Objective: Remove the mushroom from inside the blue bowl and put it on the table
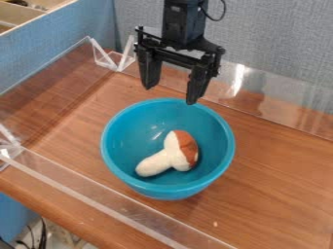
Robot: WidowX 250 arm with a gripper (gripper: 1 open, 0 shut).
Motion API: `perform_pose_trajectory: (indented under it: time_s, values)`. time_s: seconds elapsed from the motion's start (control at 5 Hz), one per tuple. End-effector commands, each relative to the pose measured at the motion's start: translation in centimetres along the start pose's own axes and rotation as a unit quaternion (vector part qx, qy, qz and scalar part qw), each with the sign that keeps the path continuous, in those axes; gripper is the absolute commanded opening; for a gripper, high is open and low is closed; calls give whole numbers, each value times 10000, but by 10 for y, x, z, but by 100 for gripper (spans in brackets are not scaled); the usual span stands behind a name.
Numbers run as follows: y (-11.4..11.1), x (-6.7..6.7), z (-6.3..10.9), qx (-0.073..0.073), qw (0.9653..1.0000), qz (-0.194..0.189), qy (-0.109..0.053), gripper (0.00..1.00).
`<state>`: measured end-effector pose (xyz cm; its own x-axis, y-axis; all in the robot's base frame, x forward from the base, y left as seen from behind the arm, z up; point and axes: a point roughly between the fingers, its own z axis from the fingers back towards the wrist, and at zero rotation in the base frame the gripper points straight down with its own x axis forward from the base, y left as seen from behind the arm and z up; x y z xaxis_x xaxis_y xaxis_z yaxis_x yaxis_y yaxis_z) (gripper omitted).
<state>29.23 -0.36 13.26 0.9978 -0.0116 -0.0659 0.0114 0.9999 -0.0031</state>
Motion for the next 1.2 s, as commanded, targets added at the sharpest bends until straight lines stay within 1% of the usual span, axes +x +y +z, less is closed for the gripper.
perform_pose_trajectory:
  time_s: [0.0,0.2,0.6,1.0]
  values:
    - [7,-3,-14,17,9999,-57,88,100]
    - [20,-15,-30,54,9997,-15,217,100]
    - [40,-20,-42,68,9994,122,301,100]
    - [34,-20,-56,65,9985,407,357,100]
